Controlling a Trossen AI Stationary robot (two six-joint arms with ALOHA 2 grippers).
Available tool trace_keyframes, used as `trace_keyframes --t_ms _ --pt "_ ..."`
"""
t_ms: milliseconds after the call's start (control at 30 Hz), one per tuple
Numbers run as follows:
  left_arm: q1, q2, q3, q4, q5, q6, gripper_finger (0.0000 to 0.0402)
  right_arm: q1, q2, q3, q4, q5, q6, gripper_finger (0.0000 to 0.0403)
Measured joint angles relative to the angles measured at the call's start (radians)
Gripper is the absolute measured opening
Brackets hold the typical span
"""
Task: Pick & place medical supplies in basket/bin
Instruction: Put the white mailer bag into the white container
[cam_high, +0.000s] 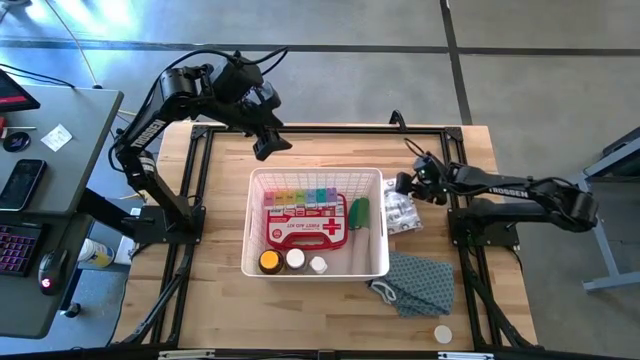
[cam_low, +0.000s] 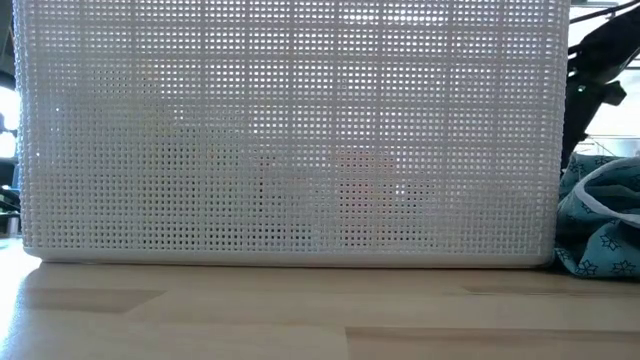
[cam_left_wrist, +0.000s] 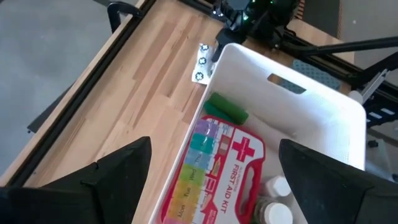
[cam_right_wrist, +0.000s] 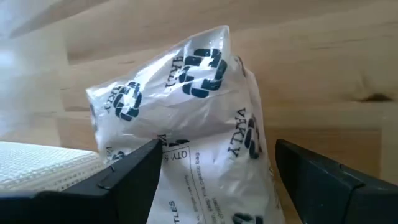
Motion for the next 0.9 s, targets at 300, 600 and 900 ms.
trace_keyframes --t_ms 300,600,900 --pt "0.0 0.0 0.0 -0.001 -0.001 -0.022 0.0385 0.001 0.06 0.0 0.116 -0.156 -0.098 0.0243" --pt "0.0 0.0 0.0 -0.002 -0.005 -0.026 0.0385 -0.001 0.059 0.002 0.115 -0.141 -0.194 0.007" --pt "0.0 0.0 0.0 -0.002 -0.006 -0.02 0.0385 0.0 0.033 0.001 0.107 -0.22 -0.233 0.0007"
